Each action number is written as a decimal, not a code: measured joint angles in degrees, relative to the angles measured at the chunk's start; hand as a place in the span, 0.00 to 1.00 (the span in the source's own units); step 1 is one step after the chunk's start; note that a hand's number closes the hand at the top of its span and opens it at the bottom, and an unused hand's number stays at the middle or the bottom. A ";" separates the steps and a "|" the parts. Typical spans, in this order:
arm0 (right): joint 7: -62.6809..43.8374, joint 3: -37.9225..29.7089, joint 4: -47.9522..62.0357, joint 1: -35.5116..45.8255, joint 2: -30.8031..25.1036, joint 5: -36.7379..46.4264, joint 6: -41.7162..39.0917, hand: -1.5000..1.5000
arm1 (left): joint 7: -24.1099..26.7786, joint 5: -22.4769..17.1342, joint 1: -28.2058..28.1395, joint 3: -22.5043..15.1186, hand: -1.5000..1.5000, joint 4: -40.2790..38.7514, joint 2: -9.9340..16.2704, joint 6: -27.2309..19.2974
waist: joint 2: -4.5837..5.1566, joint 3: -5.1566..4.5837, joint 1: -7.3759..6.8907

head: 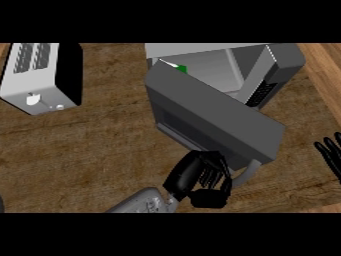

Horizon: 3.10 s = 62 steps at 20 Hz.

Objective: Pick up the milk, place it into the microwave and close the microwave

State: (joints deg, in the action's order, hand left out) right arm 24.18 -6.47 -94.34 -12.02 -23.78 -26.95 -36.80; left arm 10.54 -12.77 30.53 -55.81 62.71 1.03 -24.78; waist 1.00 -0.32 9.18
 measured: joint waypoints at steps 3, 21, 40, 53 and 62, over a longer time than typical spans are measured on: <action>-1.59 0.82 -2.34 0.07 -0.45 -1.47 -0.52 0.00 | 0.40 -2.86 2.79 0.19 1.00 -0.56 -0.32 -3.56 | 0.26 -0.05 0.95; -9.12 0.82 -9.70 0.36 -3.87 -9.33 0.66 0.00 | 3.78 -17.89 19.69 6.10 1.00 -12.47 -1.05 -12.29 | 2.05 0.03 4.67; -12.84 -1.48 -12.09 2.35 -6.67 -15.82 2.34 0.00 | 10.98 -31.21 21.86 8.95 1.00 -15.40 -1.07 -9.86 | 2.74 0.18 6.14; -14.00 -0.88 -14.33 3.10 -8.50 -19.14 0.03 0.00 | 16.78 -35.43 21.96 7.97 1.00 -15.82 -1.08 -12.03 | 3.18 0.24 6.71; -14.85 -0.65 -15.77 3.24 -9.95 -21.06 -1.25 0.00 | 20.54 -37.51 22.06 7.37 1.00 -16.34 -1.08 -12.76 | 3.45 0.24 7.07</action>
State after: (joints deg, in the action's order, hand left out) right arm 9.33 -7.11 -110.12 -8.78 -33.73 -48.01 -38.05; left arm 31.08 -50.28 52.59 -48.45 46.37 -0.06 -37.54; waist 4.45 -0.08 16.26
